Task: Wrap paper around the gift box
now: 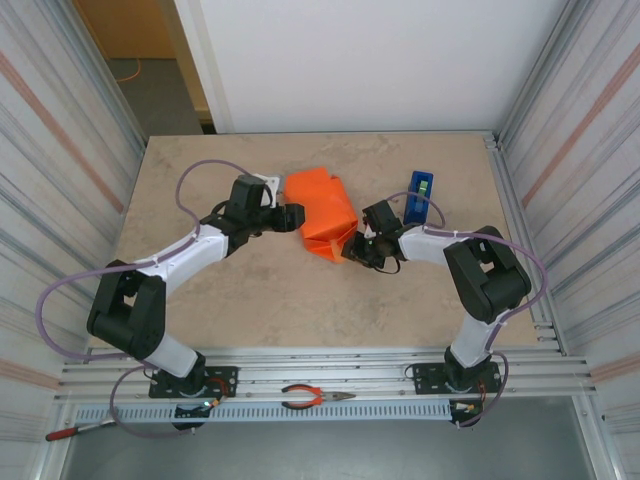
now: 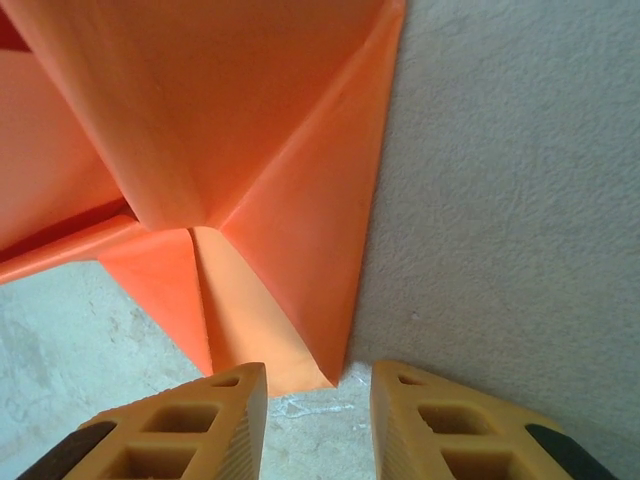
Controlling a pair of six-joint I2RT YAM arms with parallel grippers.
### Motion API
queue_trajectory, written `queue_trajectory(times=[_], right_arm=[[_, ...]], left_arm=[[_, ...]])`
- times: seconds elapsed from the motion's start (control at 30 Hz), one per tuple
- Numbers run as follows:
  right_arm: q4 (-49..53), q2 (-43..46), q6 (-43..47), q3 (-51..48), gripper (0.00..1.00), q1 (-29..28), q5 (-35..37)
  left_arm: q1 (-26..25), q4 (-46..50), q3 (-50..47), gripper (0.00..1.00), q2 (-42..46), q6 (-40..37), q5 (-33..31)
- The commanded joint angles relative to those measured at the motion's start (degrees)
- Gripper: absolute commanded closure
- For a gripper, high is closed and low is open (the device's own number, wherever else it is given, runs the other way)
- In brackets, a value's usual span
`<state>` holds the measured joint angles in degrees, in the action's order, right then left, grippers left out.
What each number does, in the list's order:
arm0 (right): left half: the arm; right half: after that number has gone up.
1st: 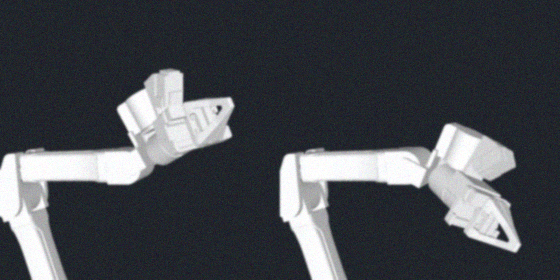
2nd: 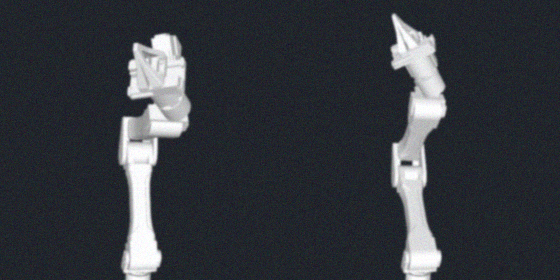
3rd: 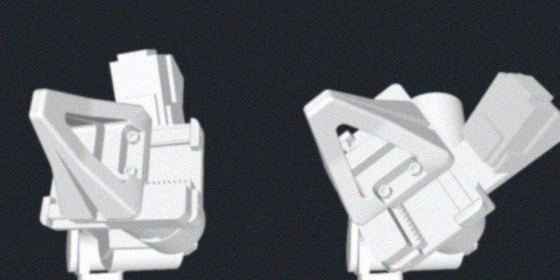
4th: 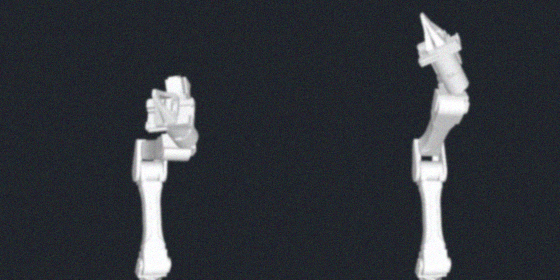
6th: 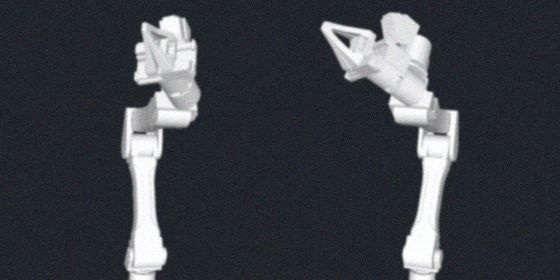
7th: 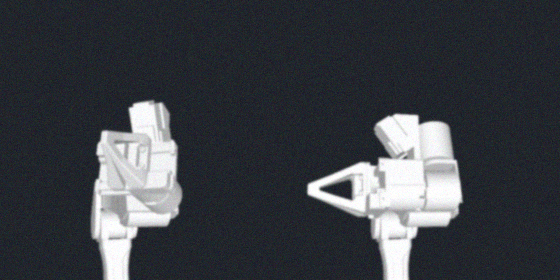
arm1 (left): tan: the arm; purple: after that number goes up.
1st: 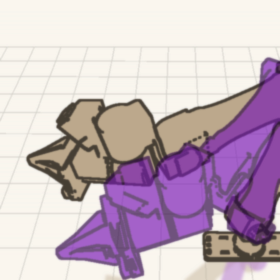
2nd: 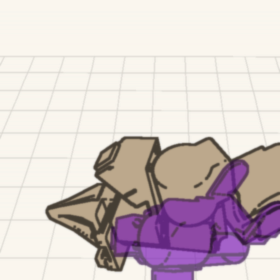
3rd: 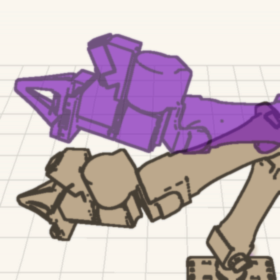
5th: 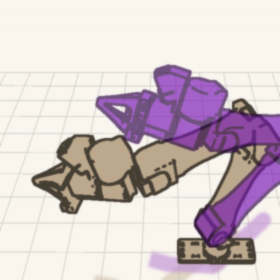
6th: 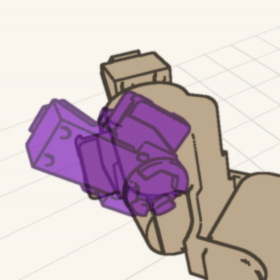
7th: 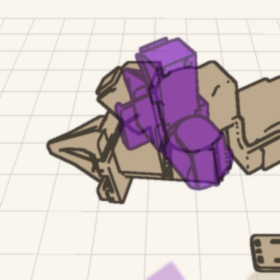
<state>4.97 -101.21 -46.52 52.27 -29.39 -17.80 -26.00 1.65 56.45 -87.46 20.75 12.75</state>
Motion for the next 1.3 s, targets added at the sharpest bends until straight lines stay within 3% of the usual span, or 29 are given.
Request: queue_trajectory(times=[0.0,0.63,0.8,0.9,1.27], right_arm=[[-0.8,-1.7,-1.3,1.3,0.69,-0.3,-0.1],[-1.5,-2.5,-1.8,1.5,0.81,0.1,-0.6],[-2.3,-2.2,-2.3,0.8,0.89,0.5,-1.0],[-3.1,-1.5,-2.7,0.2,1.0,0.9,-1.7],[-4.6,3.6,-4.9,-1.0,1.0,1.9,-3.5]], left_arm=[[-0.3,0.4,-0.3,0.34,0.1,-1.2,-0.8],[-0.7,0.1,-0.3,0.34,-0.4,-1.2,-0.5],[-1.0,0.0,-0.5,0.34,-0.2,-1.2,-0.9],[-1.0,0.2,-0.5,0.34,-0.2,-1.2,-0.7],[-1.8,-0.8,-5.4,0.35,3.1,1.2,1.3]])
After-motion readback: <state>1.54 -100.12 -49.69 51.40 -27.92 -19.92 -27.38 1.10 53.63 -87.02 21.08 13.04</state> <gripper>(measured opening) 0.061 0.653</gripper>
